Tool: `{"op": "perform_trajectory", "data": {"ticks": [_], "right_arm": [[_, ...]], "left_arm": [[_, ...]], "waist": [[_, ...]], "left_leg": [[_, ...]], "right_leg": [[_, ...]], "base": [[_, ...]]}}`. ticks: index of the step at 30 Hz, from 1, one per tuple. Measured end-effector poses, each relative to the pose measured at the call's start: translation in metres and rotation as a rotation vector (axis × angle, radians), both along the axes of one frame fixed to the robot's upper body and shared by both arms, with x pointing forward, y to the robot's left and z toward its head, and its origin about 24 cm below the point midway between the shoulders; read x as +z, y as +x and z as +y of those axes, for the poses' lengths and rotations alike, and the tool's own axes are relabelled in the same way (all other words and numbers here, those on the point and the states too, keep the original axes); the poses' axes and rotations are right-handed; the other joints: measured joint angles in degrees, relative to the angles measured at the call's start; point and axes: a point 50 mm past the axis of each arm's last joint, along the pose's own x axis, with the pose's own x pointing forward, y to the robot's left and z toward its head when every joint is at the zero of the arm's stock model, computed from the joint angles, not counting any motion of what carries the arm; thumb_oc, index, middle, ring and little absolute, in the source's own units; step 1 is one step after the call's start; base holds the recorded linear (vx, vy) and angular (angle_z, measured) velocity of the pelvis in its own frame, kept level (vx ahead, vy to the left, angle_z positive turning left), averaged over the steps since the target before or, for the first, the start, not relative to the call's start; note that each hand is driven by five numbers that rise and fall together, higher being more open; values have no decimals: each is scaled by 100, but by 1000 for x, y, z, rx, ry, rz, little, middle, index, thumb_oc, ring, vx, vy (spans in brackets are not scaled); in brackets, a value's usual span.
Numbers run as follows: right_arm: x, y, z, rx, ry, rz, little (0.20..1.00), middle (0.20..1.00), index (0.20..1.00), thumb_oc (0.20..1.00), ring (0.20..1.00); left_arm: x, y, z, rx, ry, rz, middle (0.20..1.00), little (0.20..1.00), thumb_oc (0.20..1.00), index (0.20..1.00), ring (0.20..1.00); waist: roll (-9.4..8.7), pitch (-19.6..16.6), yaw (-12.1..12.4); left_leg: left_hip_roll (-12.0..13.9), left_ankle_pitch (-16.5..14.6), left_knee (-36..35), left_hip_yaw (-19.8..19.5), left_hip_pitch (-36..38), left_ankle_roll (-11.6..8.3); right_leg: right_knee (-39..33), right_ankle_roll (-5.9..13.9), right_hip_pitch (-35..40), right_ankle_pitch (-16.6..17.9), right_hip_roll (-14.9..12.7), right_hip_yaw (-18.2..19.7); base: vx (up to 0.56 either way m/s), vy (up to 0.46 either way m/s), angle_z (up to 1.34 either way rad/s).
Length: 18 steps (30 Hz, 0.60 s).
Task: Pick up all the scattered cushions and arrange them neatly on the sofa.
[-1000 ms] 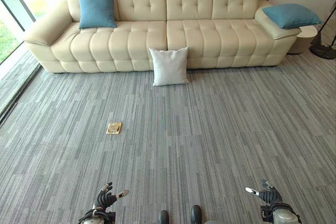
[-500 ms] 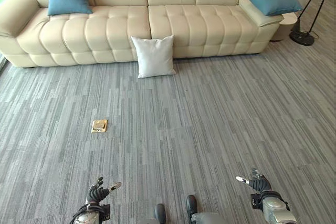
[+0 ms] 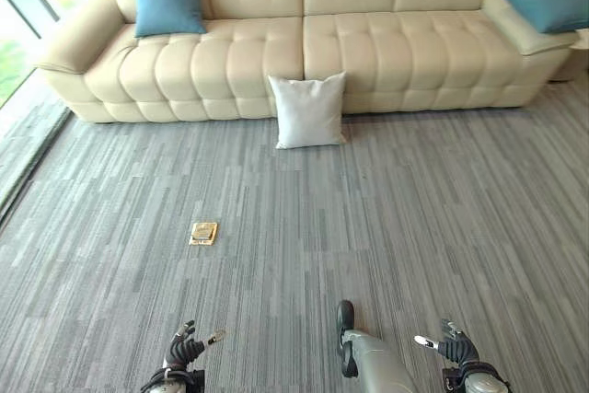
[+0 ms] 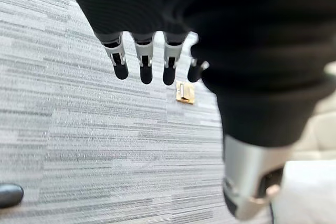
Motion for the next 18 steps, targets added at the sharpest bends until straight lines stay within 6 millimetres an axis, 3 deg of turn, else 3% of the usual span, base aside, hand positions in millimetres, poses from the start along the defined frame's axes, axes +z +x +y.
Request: {"op": "perform_trajectory", "data": {"ticks": [1,3,4,5,6,7,8,9,10,11,13,15,16,17,18], "right_arm": [[15,26,-3,27,-19,-93,1000,1000,1000,1000,1000],[28,49,-4,45,-33,-166,1000,1000,1000,1000,1000],[30,54,-2,43,-34,-183,1000,1000,1000,1000,1000],[30,53,-2,41,-36,-182,1000,1000,1000,1000,1000],[30,52,-5,22,-36,-183,1000,1000,1000,1000,1000],[31,55,-5,8,-36,-185,1000,1000,1000,1000,1000],[32,61,-3,8,-35,-194,1000,1000,1000,1000,1000],[30,60,-3,0,-37,-179,1000,1000,1000,1000,1000],[25,54,-4,-5,-41,-153,1000,1000,1000,1000,1000],[20,47,-5,-14,-40,-120,1000,1000,1000,1000,1000],[16,39,-6,-22,-41,-94,1000,1000,1000,1000,1000],[14,35,-5,-22,-37,-83,1000,1000,1000,1000,1000],[12,29,-5,-21,-37,-76,1000,1000,1000,1000,1000],[9,24,-3,-21,-29,-62,1000,1000,1000,1000,1000],[5,19,1,-23,-19,-47,1000,1000,1000,1000,1000]], "left_arm": [[0,-4,3,3,4,9,1000,1000,1000,1000,1000],[4,8,4,-8,9,-21,1000,1000,1000,1000,1000],[13,31,0,-35,3,-87,1000,1000,1000,1000,1000],[17,37,-2,-48,-1,-118,1000,1000,1000,1000,1000],[22,46,-4,-71,-2,-143,1000,1000,1000,1000,1000],[27,54,-5,-83,-3,-176,1000,1000,1000,1000,1000],[21,48,-5,-71,-8,-140,1000,1000,1000,1000,1000],[20,45,-5,-69,-11,-130,1000,1000,1000,1000,1000],[16,37,-5,-60,-15,-107,1000,1000,1000,1000,1000],[13,28,-2,-43,-12,-82,1000,1000,1000,1000,1000],[9,15,4,-25,-2,-44,1000,1000,1000,1000,1000],[6,4,7,-1,-4,-21,1000,1000,1000,1000,1000],[2,-6,7,18,-10,7,1000,1000,1000,1000,1000],[4,0,7,10,-8,-7,1000,1000,1000,1000,1000],[5,2,9,5,0,-11,1000,1000,1000,1000,1000]], "waist": [[27,-20,107],[2,-7,109],[-267,30,117],[-330,21,111],[-424,67,71],[-537,180,261],[-452,318,385],[-342,382,408],[-107,451,510],[-6,461,696],[-52,430,791],[-208,347,808],[-179,166,713],[-251,124,674],[-424,17,687]], "left_leg": [[141,1,516,3,-191,-109],[361,132,1318,69,-631,-193],[427,83,1489,478,-962,-143],[446,79,1312,631,-1204,-135],[307,26,885,637,-1759,-204],[-60,148,-371,547,-2380,-101],[-178,590,-1287,479,-2754,-136],[-182,876,-1474,370,-3037,-170],[-140,1050,-1742,302,-3237,-279],[-88,1092,-1829,412,-3328,-243],[-238,1240,-1578,789,-3315,-26],[-371,1488,-1440,1044,-2864,456],[-376,1852,-1740,962,-2210,1069],[-366,2088,-1680,962,-2077,1367],[-446,2149,-1646,992,-1927,1391]], "right_leg": [[-93,-298,189,-184,247,55],[-149,-452,371,-411,477,56],[-458,-495,797,-473,466,72],[-602,-475,1014,-485,486,69],[-856,-352,1206,-763,468,169],[-1072,-208,1281,-685,386,370],[-1220,-120,1486,-747,427,305],[-1209,-165,1622,-778,567,285],[-1300,-172,1891,-957,834,362],[-1282,-270,2115,-1068,959,426],[-1290,-256,2527,-1236,972,630],[-1246,137,2883,-1470,853,921],[-687,495,2988,-1732,913,1085],[-44,773,2846,-1983,840,1118],[496,860,2648,-2267,611,1095]], "base": [[298,-219,17],[259,-148,-9],[349,-65,6],[355,-42,29],[456,-22,-3],[463,37,-20],[549,70,-49],[481,95,-39],[384,112,-47],[394,154,-59],[438,199,-60],[441,251,-76],[459,301,-71],[433,297,-67],[291,214,-43]]}}
